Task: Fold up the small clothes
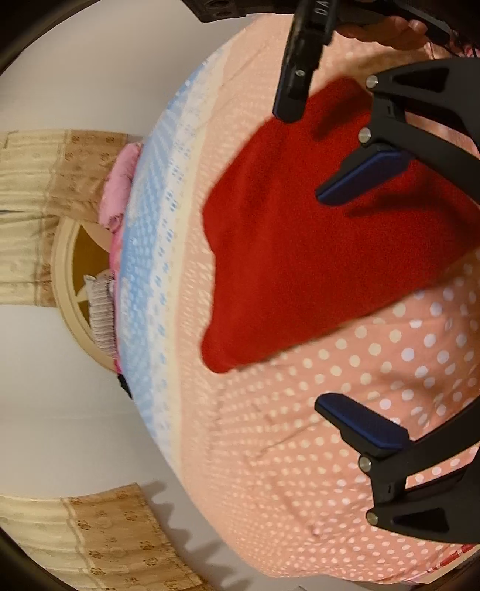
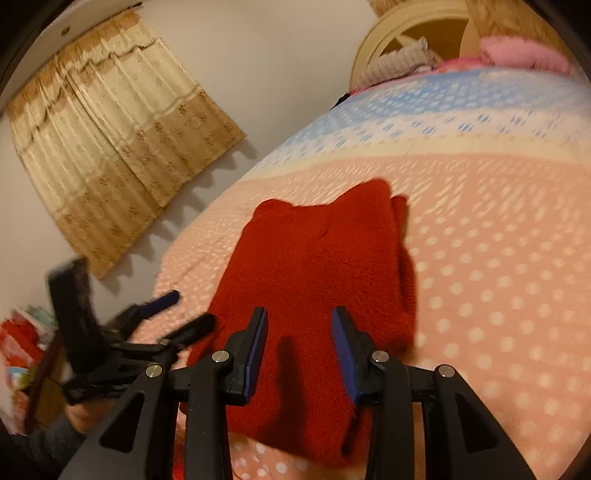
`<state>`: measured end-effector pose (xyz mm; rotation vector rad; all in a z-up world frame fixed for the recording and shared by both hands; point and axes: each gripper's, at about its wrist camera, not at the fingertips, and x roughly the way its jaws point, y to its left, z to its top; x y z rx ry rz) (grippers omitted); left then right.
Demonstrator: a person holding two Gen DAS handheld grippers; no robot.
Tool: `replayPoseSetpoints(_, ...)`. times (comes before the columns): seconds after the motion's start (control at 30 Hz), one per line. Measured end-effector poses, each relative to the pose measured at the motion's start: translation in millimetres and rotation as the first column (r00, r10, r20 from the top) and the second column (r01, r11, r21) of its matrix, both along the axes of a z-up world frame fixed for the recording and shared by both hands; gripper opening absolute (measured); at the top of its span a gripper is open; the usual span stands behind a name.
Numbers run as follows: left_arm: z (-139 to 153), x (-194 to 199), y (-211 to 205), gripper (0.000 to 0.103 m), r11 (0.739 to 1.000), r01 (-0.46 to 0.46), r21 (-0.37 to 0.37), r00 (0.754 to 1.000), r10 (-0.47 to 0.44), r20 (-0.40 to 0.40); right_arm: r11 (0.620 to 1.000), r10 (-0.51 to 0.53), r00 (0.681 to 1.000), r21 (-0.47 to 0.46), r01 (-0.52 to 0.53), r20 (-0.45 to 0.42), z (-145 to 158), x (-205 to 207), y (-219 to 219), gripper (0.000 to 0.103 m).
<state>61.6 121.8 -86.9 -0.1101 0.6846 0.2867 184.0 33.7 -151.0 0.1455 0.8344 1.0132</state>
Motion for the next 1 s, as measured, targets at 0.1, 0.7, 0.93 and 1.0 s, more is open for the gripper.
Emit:
replayPoseSetpoints(0.1,15.4,-6.8,-5.4,0.103,1.000,0.012,0.016,0.999,-0.012,0.038,0.999,-0.035,0.996,-0.009,0.036,0.082,21.5,-13.6,-9.5,0.047)
replayPoseSetpoints(0.7,57.7,-23.9,-19.7,0.103,0.997,0.042,0.061,0.985,-0.051,0.166,0.980,-0.168,0.911,-0.034,0.195,0.377,84.2,-67.7,-35.1,0.056)
replayPoseSetpoints(0.93,56.2,-23.4,-23.9,0.103,0.997,0.042,0.062,0.986,-0.052,0.160,0.979,-0.177,0.907,-0.026,0.202,0.382,85.8,-71.5,-35.6,0.056)
replayPoseSetpoints(1.0,56.4,-23.6,-24.4,0.103,0.997,0.045,0.061,0.986,-0.054,0.161,0.979,-0.178,0.907,-0.025,0.203,0.381,86.4,-72.8,-37.0,0.056)
